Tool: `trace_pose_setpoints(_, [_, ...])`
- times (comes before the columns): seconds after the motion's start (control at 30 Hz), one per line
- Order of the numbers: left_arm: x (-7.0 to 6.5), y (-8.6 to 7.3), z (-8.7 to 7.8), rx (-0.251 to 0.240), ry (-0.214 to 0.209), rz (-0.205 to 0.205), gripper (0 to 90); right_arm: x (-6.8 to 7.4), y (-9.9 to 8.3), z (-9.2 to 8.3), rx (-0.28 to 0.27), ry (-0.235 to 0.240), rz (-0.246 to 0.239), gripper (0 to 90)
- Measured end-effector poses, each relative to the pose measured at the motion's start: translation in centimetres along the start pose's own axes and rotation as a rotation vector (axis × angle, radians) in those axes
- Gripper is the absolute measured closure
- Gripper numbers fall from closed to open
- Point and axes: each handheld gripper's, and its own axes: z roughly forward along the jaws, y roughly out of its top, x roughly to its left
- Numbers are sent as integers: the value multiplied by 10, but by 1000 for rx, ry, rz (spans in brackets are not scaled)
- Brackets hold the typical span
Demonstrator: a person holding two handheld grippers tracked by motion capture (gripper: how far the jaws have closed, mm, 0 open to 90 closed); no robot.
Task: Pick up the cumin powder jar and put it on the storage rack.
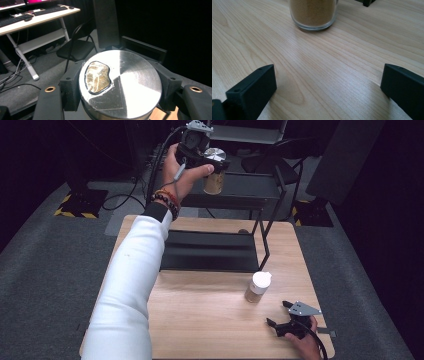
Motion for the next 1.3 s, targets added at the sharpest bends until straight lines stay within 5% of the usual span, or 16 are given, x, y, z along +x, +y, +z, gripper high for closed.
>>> trace_pose_setpoints(0.3, [14,6,14,-12,11,-11,344,0,0,0,0,0,1,0])
trace_pose_setpoints(1.0, [32,-7,52,49,6,-24,344,0,0,0,0,0,1,0])
trace_pose_setpoints(1.3, [36,-18,54,19,2,-59,341,0,0,0,0,0,0,0])
